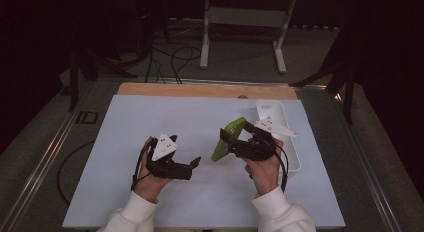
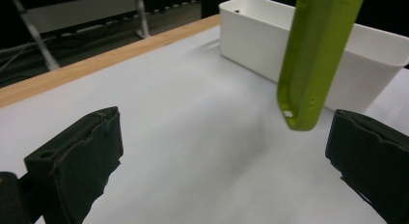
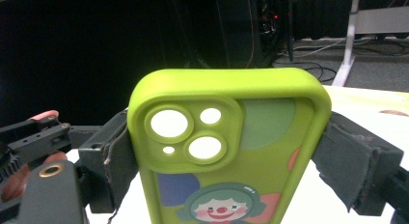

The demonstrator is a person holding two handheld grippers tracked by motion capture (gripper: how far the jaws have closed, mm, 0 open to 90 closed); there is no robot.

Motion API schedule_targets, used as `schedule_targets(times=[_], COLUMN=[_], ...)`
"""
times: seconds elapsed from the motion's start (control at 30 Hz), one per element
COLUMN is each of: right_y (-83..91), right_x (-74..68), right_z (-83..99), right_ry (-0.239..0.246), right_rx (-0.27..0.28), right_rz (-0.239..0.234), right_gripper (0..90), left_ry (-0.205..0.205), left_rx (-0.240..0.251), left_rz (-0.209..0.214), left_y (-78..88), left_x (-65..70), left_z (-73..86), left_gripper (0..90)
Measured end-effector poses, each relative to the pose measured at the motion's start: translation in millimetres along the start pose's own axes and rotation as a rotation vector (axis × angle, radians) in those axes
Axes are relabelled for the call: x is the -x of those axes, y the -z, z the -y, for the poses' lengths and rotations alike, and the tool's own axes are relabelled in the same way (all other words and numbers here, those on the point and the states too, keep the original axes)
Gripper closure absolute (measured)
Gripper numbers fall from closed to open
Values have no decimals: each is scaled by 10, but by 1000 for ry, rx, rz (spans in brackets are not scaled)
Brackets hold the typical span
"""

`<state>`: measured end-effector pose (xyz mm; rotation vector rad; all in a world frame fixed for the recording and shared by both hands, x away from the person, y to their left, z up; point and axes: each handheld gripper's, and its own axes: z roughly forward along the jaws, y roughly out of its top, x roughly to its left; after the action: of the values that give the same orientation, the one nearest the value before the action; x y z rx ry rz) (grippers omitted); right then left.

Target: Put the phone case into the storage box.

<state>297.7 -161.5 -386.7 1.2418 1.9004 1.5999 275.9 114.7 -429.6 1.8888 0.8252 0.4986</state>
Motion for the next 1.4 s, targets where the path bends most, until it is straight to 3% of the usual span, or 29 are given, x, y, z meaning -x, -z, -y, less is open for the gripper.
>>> schedule_targets(times=[0.33,0.63,1.4], right_y=[4,2,-3], right_x=[27,33,30], right_z=[0,-6,-1], right_ry=[2,5,8], right_rx=[-3,-6,-6], right_rz=[10,14,19], right_gripper=[159,159,159], left_ry=[-15,-30,-4], left_rx=[38,42,19], left_rz=[7,5,-63], left_y=[120,229,566], left_x=[-118,-214,-457], left_z=[86,186,651], left_gripper=[0,0,0])
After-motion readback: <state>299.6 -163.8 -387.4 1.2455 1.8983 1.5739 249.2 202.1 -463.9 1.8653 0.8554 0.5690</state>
